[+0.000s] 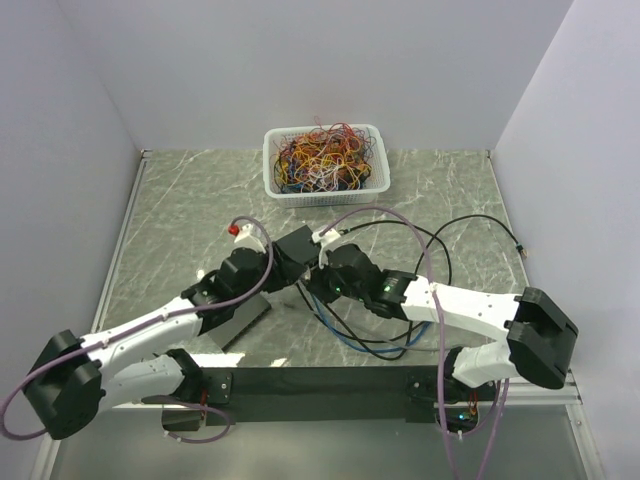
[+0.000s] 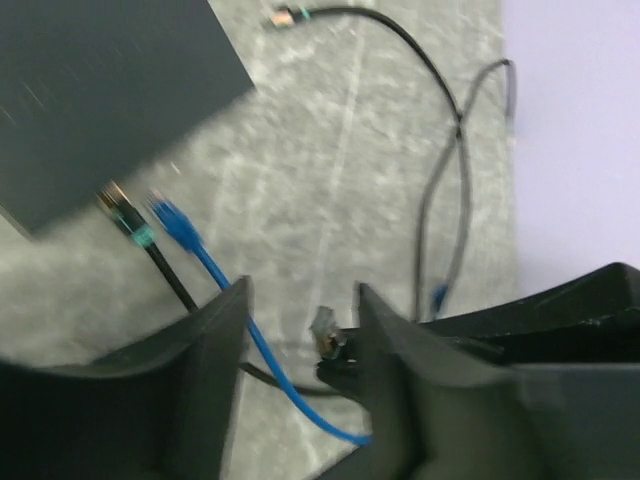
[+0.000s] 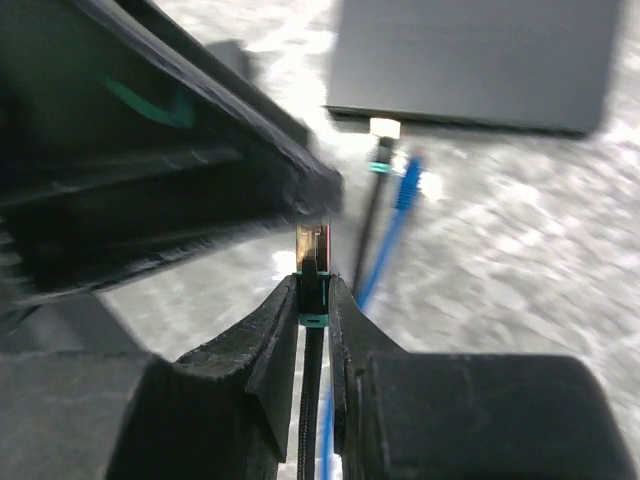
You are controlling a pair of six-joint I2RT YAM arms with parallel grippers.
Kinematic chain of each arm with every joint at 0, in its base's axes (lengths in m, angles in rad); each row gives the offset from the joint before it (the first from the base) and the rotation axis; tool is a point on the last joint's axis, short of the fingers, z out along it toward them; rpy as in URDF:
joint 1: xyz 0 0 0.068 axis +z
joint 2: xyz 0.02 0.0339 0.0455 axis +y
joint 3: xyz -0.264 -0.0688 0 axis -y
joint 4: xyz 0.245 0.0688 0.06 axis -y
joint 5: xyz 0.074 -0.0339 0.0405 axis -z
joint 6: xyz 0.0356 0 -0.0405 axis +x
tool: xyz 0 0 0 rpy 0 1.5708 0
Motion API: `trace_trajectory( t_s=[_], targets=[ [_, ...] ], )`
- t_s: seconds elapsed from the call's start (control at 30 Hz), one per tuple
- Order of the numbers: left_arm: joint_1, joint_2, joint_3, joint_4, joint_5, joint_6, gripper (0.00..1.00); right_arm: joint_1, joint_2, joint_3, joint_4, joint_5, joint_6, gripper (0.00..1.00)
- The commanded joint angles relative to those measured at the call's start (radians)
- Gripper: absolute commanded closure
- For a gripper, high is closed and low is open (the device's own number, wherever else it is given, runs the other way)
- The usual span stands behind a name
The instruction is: Insert the plug into the switch port
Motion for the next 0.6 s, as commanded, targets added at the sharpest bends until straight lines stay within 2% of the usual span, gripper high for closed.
trace_trajectory(
  t_s=[0.0,0.07,0.2,0.33,0.57],
  targets=[
    [0.072,0.06,0.084,-0.003,-0.035,0.094,0.43,-0.039,0.049,0.056,-0.06,0.094,0.021,1.0],
    [0.128,0.119,0.097,0.049,0.024,0.133,0.41,-0.073,0.095,0.061,-0.092,0.115,0.034,1.0],
    [0.31,0.245,0.117,0.182,0.155,0.182,0.4,-0.119,0.183,0.103,-0.135,0.123,0.049,1.0],
    [0.382,0.429,0.178,0.307,0.251,0.233,0.41,-0.139,0.296,0.171,-0.178,0.146,0.046,1.0],
    [0.439,0.681,0.353,0.402,0.38,0.305,0.45,-0.188,0.414,0.259,-0.185,0.103,0.038,1.0]
  ],
)
